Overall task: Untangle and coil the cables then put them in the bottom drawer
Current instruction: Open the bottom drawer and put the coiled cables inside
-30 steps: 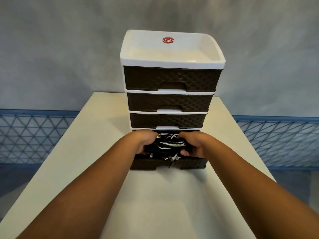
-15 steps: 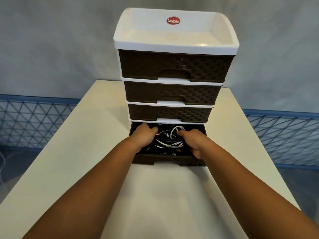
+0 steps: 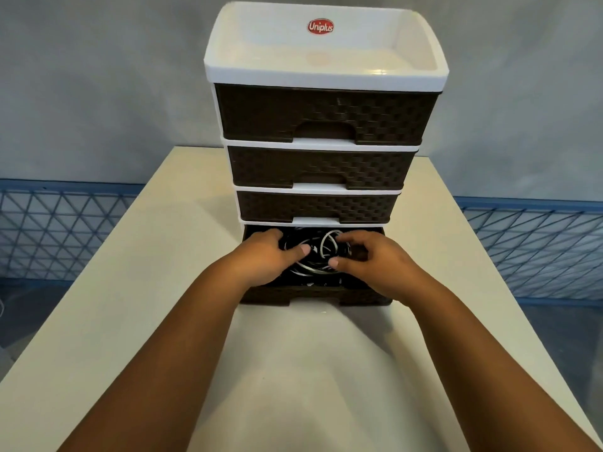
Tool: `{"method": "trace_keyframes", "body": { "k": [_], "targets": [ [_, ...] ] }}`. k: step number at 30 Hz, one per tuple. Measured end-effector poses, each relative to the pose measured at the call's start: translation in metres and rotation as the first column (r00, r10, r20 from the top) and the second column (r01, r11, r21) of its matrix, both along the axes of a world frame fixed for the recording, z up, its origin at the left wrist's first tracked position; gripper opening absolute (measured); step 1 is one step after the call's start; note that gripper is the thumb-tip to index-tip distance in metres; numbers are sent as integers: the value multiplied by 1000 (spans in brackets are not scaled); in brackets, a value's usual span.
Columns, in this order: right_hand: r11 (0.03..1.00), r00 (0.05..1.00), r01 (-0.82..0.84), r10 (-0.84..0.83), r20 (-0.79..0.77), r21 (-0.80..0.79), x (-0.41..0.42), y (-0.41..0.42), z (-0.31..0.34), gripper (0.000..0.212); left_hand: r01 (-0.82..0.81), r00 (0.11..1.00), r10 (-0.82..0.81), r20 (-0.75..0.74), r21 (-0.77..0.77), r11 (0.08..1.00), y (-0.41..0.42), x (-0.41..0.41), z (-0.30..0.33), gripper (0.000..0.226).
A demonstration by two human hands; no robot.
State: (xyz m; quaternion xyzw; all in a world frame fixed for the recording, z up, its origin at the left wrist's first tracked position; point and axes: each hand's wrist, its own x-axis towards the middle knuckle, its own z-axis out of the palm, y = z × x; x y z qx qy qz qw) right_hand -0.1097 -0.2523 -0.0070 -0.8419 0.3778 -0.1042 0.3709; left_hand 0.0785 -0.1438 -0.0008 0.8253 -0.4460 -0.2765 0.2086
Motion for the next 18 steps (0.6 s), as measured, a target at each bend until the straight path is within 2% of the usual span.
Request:
{"method": "trace_keyframes", "body": {
  "k": [2,8,12,15,18],
  "targets": [
    [998,998,-36,33,-57,-60,-1,1,-10,40,22,1000,-22,-6,-19,1000,8,-7,2,64],
    [990,999,34,-36,-6,-138,6,5,-21,31,-41,997,49,64,-128,991,7,-9,-12,74],
    [960,995,2,-31,-98,-280,16,13,-26,32,-93,985,114,132,-154,984,7,-10,-25,70],
    [960,991,-10,-28,-131,-279,22,13,-26,32,-126,972,140,190,-83,989,6,-12,-32,68],
    [971,994,-40,16,-104,-237,17,10,-25,32,-117,972,133,194,-92,989,7,-12,-30,64]
  ]
}}
